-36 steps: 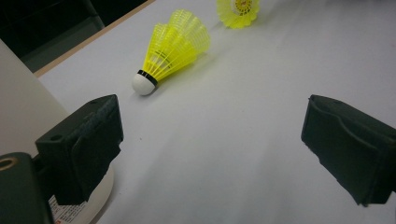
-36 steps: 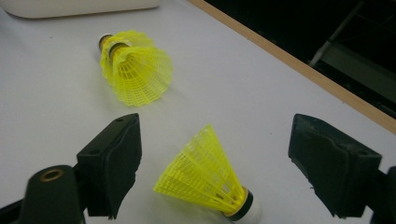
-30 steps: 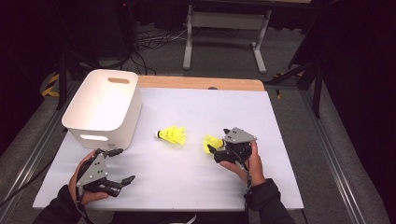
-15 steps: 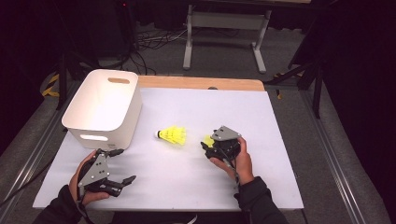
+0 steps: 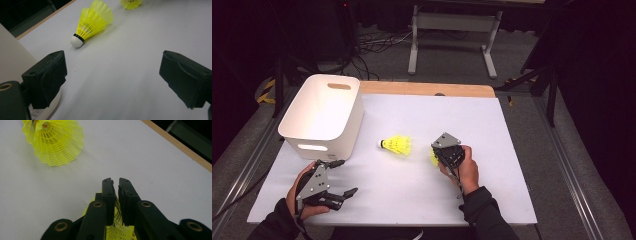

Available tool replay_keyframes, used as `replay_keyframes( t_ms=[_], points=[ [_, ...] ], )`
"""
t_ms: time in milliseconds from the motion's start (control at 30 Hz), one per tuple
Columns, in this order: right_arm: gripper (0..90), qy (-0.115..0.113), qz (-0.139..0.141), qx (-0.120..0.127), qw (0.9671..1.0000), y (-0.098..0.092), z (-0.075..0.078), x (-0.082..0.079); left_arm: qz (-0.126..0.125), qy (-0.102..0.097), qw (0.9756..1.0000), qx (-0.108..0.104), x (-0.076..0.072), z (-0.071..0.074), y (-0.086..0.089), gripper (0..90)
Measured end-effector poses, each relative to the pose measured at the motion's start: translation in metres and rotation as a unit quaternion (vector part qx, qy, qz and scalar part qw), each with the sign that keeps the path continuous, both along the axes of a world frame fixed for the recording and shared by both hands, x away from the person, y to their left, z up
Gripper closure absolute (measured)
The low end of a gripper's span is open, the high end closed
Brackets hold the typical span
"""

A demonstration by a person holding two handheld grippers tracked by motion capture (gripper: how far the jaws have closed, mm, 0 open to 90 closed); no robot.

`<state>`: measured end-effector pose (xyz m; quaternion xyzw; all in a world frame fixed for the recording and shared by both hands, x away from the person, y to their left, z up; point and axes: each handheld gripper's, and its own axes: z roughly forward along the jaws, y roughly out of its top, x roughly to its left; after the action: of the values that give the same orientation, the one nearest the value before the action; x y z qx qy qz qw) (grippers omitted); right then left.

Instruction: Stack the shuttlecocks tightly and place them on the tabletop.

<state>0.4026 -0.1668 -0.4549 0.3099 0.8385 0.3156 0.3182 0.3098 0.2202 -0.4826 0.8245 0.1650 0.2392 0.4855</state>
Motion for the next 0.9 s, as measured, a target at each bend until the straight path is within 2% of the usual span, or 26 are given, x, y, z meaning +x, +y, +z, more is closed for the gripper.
replay_keyframes(
  t_ms=[100,200,267,333,400,467,533,567,667,700,733,833,900],
  points=[
    [88.8,-0.006,0.000,-0.007,1.0000,0.000,0.001,-0.001,0.000,0.000,1.0000,0.000,0.000,0.000,0.000,8.2],
    [89.5,-0.016,0.006,0.001,0.9999,-0.002,0.005,-0.003,0.000,0.001,1.0000,-0.001,0.000,0.000,0.001,8.3],
    [89.7,-0.023,0.009,0.018,0.9995,-0.003,0.009,-0.005,0.000,0.000,1.0000,-0.001,0.000,0.000,0.001,8.3],
    [89.7,-0.022,0.014,0.044,0.9987,-0.005,0.013,-0.007,-0.001,0.000,1.0000,-0.001,0.000,0.001,0.001,8.3],
    [89.7,-0.023,0.023,0.060,0.9977,-0.005,0.016,-0.010,0.001,0.000,1.0000,-0.001,0.000,0.001,0.001,8.3],
    [89.7,-0.024,0.035,0.081,0.9958,-0.004,0.020,-0.014,0.001,0.000,1.0000,0.000,0.000,0.001,0.001,8.3],
    [89.6,-0.019,0.053,0.111,0.9922,-0.001,0.024,-0.018,0.000,-0.001,1.0000,0.000,0.000,0.001,0.001,8.3],
    [89.6,-0.018,0.057,0.117,0.9913,0.000,0.024,-0.019,0.000,-0.001,1.0000,0.000,-0.001,0.001,0.001,8.3],
    [89.6,0.000,0.076,0.148,0.9861,0.004,0.023,-0.023,0.001,0.000,1.0000,-0.001,-0.001,0.001,0.002,8.3],
    [89.6,0.000,0.076,0.148,0.9861,0.004,0.023,-0.023,0.001,0.000,1.0000,-0.001,-0.001,0.001,0.002,8.2],
    [89.5,0.012,0.091,0.165,0.9820,0.005,0.020,-0.025,0.001,0.000,1.0000,-0.002,-0.001,0.001,0.002,8.2],
    [89.4,0.027,0.100,0.179,0.9784,0.007,0.017,-0.026,0.001,0.000,1.0000,-0.003,-0.001,0.001,0.002,8.3],
    [89.2,0.034,0.104,0.180,0.9776,0.008,0.014,-0.026,0.001,-0.001,1.0000,-0.002,-0.002,0.001,0.002,8.3]
  ],
)
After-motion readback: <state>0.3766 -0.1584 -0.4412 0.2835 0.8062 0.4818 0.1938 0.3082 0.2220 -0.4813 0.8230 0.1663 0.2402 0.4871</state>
